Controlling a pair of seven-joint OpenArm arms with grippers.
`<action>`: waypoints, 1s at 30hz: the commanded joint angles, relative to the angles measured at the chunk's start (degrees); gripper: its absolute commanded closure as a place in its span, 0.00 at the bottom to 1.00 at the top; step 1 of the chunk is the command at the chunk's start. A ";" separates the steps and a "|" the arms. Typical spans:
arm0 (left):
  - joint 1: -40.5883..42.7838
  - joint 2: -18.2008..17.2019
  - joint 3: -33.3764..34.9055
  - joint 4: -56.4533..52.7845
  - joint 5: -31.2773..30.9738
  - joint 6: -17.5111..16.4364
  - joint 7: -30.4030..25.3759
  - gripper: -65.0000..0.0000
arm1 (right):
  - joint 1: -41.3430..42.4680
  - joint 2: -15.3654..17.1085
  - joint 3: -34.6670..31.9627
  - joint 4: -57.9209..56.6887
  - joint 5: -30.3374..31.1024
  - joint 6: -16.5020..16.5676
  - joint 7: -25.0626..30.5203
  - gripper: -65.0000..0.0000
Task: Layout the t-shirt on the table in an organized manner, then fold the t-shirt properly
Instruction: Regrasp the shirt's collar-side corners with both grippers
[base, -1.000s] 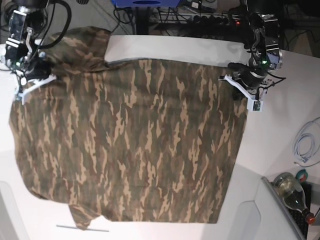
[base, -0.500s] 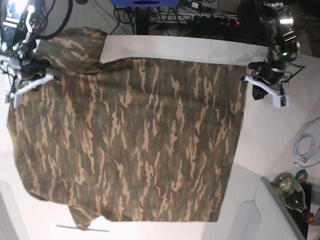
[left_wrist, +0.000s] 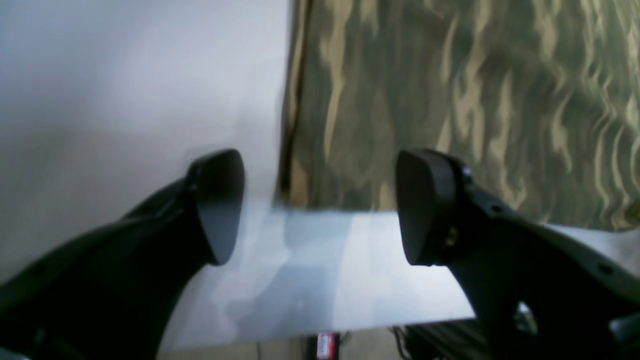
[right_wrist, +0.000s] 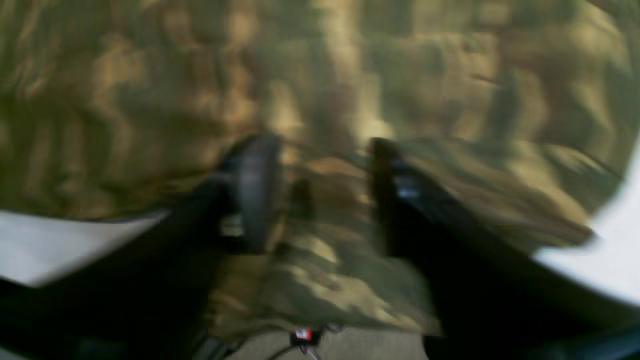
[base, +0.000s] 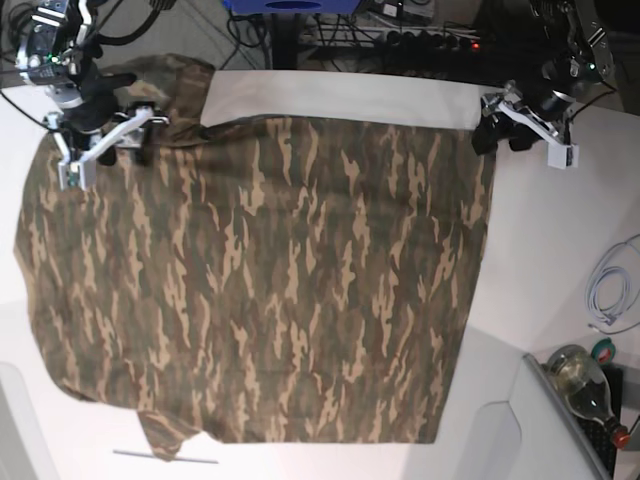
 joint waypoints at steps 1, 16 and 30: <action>-0.17 -0.86 -0.32 -0.28 -0.79 -0.43 -1.02 0.33 | -0.20 0.36 0.16 0.88 0.39 0.56 1.36 0.37; -3.60 -0.51 4.34 -6.09 -0.35 -0.69 -1.02 0.69 | -1.96 1.50 18.89 -5.63 13.75 0.74 1.00 0.33; -3.60 -0.59 4.17 -5.56 -0.35 -0.34 -1.02 1.00 | 0.33 7.13 18.63 -21.80 13.67 8.30 1.18 0.33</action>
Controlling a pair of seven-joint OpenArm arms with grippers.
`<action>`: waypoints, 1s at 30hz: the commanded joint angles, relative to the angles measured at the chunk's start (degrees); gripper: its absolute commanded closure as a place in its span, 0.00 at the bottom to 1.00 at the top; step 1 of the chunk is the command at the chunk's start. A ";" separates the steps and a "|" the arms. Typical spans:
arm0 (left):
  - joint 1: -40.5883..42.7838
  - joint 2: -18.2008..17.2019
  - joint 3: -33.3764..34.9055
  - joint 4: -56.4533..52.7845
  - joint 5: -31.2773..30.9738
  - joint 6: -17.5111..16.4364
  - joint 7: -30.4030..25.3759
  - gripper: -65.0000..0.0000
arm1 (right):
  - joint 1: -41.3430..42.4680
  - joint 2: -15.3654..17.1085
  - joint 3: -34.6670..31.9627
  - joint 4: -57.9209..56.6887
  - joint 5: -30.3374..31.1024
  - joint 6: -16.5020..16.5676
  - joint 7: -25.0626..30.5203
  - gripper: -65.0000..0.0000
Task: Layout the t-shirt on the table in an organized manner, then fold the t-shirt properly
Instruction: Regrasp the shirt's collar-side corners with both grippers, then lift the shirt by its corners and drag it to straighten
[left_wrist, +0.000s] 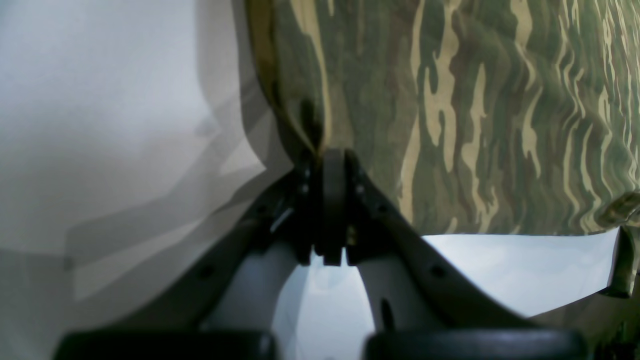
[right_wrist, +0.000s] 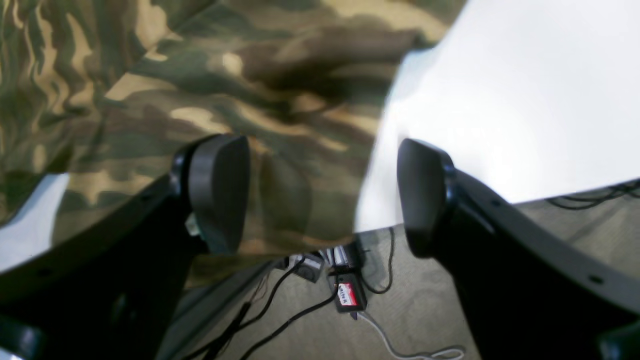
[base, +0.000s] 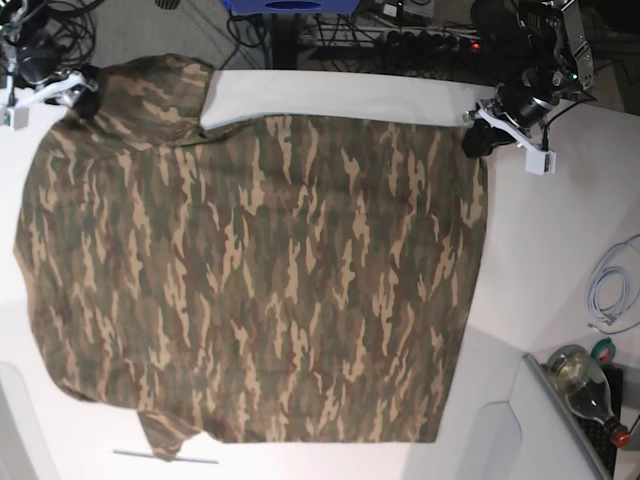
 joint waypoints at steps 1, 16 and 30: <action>0.21 -0.72 -0.25 0.71 0.27 0.06 0.25 1.00 | -0.26 0.18 0.00 0.36 0.22 0.47 0.04 0.34; 0.65 -0.81 -0.34 4.05 0.27 0.14 0.42 1.00 | -1.31 0.09 -6.42 1.42 0.40 0.47 -0.13 1.00; 7.85 -1.25 -0.42 21.20 -0.17 5.68 0.60 1.00 | -5.09 -1.49 -6.42 22.16 0.31 -1.02 -13.41 0.99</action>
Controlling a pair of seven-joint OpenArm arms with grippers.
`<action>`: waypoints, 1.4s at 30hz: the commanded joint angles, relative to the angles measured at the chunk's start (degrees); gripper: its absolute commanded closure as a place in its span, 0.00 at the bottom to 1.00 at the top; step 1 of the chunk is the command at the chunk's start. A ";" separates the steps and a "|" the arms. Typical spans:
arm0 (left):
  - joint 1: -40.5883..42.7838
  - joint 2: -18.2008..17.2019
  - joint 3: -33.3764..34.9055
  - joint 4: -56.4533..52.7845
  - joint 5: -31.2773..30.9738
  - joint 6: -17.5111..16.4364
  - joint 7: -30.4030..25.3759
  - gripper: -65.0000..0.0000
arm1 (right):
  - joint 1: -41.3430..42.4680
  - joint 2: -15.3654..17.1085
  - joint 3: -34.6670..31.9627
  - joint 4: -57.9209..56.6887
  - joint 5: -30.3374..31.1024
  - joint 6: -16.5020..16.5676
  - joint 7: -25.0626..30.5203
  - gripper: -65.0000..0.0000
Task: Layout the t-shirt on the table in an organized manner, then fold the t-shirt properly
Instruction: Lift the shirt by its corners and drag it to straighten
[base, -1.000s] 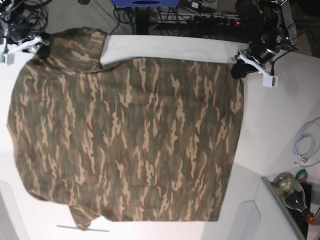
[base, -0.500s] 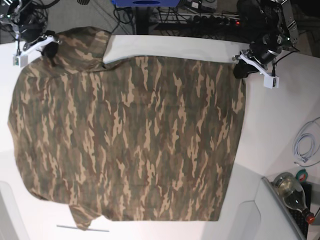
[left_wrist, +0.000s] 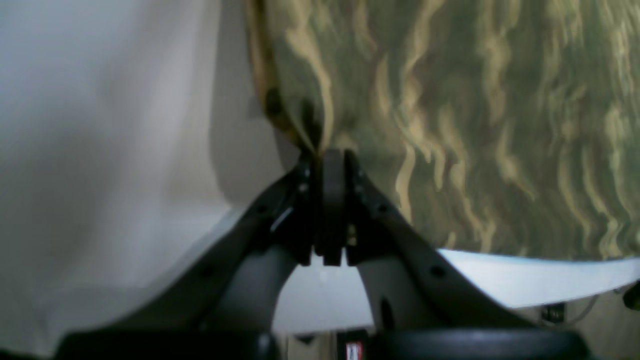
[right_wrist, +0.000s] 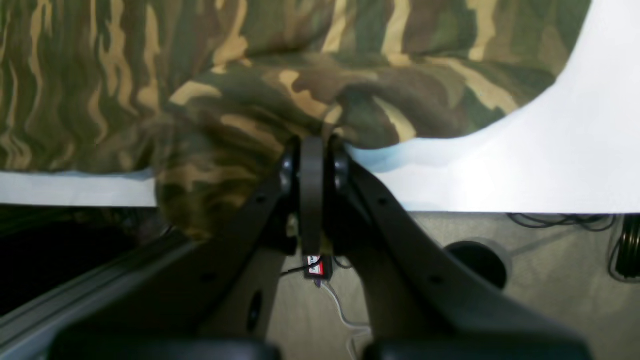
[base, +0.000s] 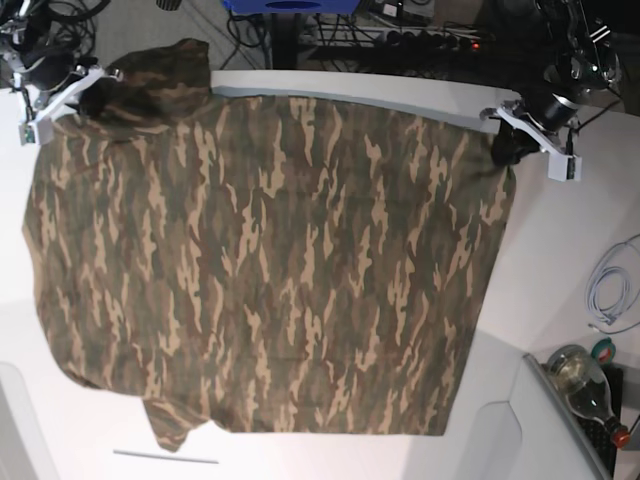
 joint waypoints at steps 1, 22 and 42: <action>-0.08 -0.62 -0.27 1.31 -0.85 -0.28 -1.02 1.00 | 0.83 0.56 0.16 1.99 0.60 -1.64 0.14 0.99; -20.65 0.70 0.43 -9.50 -0.41 3.76 5.22 1.00 | 26.06 13.40 -2.91 -17.70 0.42 -5.25 -8.65 0.99; -29.79 1.49 2.45 -19.00 7.32 6.13 2.58 1.00 | 39.25 15.24 -8.89 -34.84 -11.10 -4.98 -0.57 0.99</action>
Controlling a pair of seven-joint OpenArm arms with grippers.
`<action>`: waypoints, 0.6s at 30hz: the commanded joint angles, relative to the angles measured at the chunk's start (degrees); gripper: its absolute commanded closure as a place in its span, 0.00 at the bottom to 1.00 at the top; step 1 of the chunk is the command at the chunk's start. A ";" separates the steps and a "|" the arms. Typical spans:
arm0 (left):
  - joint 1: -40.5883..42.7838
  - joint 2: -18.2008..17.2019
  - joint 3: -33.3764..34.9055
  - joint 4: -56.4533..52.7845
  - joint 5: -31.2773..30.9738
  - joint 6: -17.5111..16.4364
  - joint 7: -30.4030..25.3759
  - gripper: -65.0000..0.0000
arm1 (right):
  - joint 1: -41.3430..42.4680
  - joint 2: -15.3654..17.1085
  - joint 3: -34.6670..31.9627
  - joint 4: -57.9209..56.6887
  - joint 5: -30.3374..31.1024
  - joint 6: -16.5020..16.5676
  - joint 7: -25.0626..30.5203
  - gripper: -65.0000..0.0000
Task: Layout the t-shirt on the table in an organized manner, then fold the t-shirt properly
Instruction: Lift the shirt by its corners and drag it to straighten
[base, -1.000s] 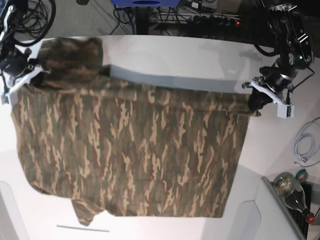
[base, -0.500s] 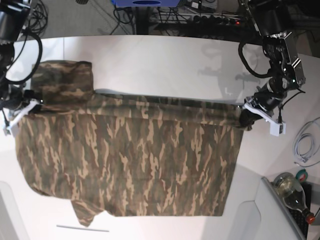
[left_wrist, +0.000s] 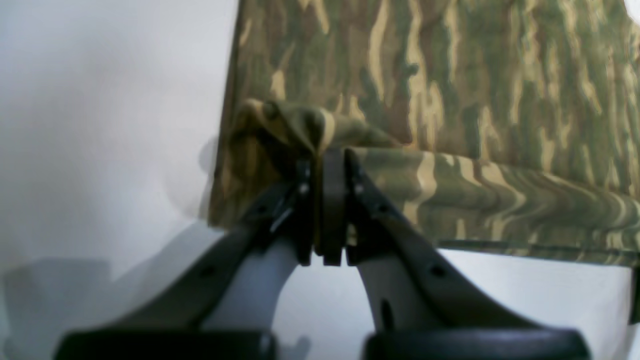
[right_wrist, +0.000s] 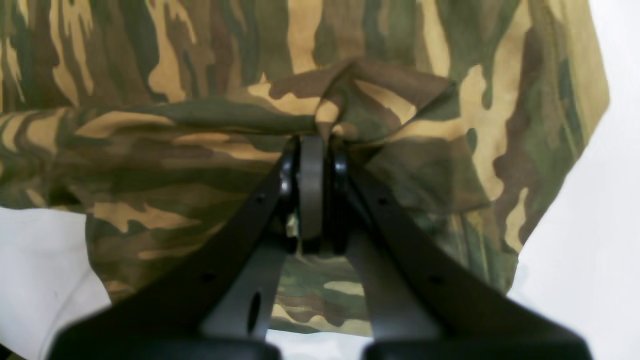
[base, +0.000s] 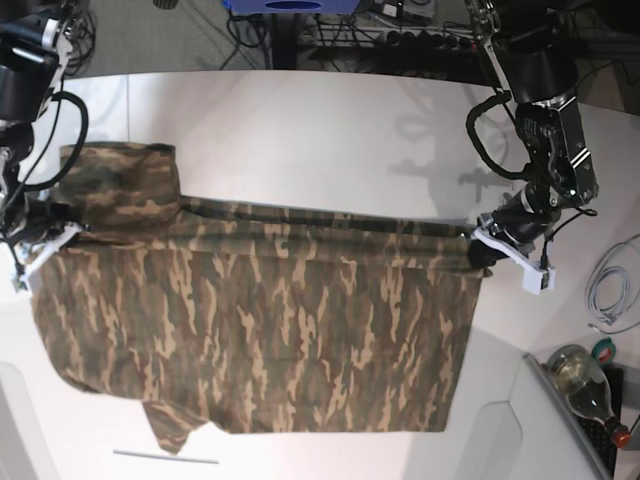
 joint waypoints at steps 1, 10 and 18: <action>-1.40 -0.91 -0.23 0.14 0.20 0.19 -3.26 1.00 | 2.10 1.32 0.18 -0.34 -0.21 -0.13 1.27 0.99; -4.75 -0.12 -0.23 -8.12 4.07 0.19 -9.50 1.00 | 6.32 1.58 -1.23 -10.36 -0.30 -0.04 6.99 0.99; -4.83 -0.12 -0.23 -8.38 4.07 0.19 -9.50 1.00 | 6.76 1.67 -4.92 -11.85 -0.30 -0.39 10.50 0.99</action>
